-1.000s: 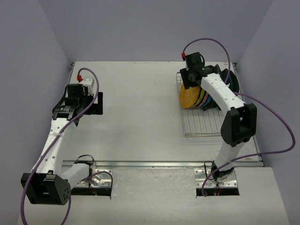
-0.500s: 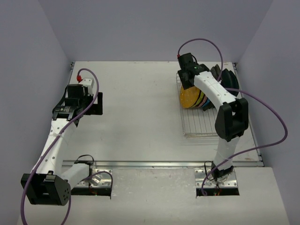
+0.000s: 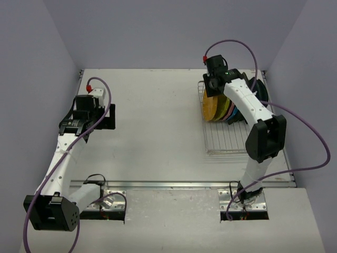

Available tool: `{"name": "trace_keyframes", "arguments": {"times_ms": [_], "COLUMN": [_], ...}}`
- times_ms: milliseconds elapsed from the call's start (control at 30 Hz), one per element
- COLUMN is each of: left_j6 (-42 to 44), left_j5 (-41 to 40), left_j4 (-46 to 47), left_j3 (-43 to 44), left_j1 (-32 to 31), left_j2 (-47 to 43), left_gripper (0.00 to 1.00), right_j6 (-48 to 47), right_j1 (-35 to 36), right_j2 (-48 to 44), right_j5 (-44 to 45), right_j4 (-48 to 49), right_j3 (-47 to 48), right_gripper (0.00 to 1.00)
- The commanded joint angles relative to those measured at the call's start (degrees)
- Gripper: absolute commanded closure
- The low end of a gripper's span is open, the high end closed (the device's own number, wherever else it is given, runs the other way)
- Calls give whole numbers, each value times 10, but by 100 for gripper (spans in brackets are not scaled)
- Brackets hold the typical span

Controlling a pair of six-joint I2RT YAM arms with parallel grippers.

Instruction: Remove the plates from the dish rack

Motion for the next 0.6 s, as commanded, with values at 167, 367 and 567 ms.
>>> {"name": "trace_keyframes", "arguments": {"times_ms": [167,367,567], "left_j6": [-10,-10,-9], "left_j5": [2,-1,-4], "left_j4": [22,22,27], "left_j3": [6,3,1], "left_j1": [-2,-2,-2], "left_j2": [-6,-8,-8], "left_gripper": [0,0,0], "right_j6": [33,43,41], "right_j1": [8,7,5], "right_j2": [57,70,51], "right_j5": [-15,-30,-42], "right_j4": [-31,-32,-32], "right_j3": [-15,-18,-12], "right_gripper": [61,64,90]}}
